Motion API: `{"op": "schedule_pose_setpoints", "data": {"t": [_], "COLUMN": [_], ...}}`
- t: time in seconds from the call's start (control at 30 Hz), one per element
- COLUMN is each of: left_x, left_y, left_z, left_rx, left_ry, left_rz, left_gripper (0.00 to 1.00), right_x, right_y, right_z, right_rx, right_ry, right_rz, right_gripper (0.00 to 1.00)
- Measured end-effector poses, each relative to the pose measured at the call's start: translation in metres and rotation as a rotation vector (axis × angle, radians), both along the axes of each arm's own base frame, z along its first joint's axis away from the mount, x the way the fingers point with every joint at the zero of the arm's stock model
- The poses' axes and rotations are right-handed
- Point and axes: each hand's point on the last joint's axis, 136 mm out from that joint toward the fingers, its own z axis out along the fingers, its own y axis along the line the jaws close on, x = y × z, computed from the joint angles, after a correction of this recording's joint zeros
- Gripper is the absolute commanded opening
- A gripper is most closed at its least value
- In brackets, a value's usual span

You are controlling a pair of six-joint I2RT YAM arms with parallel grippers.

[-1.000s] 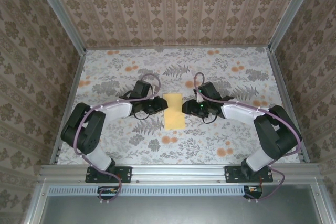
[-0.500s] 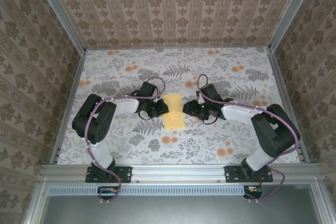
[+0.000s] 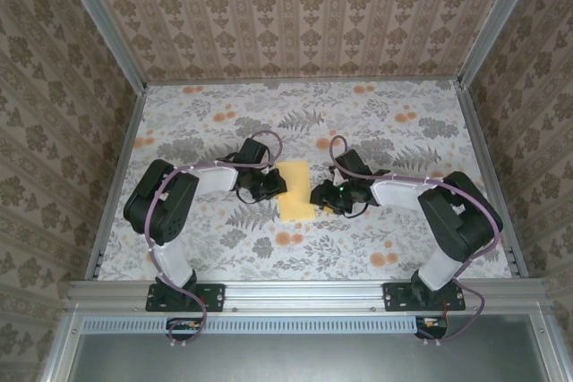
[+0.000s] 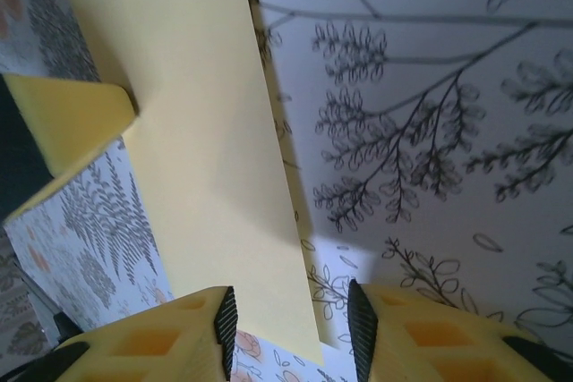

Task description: Fold a paper plane with a square sheet of paper (pick it up from the middle)

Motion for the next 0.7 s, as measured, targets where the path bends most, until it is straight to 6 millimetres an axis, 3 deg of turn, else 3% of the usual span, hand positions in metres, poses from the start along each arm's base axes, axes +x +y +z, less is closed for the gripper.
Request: {"op": "schedule_pose_setpoints", "data": {"t": [0.23,0.7], "left_x": [0.000,0.000], "left_y": [0.000,0.000], "left_z": [0.000,0.000], "left_rx": [0.000,-0.001], "left_ry": [0.000,0.003], "left_rz": [0.000,-0.001], "left_gripper": [0.12,0.12], "right_x": [-0.015,-0.016], "right_y": [0.004,0.014], "right_z": [-0.007,-0.006], "right_rx": [-0.025,0.003], "right_ry": [0.042,0.039], "right_rz": [0.031,0.050], "right_gripper": [0.39,0.37]}}
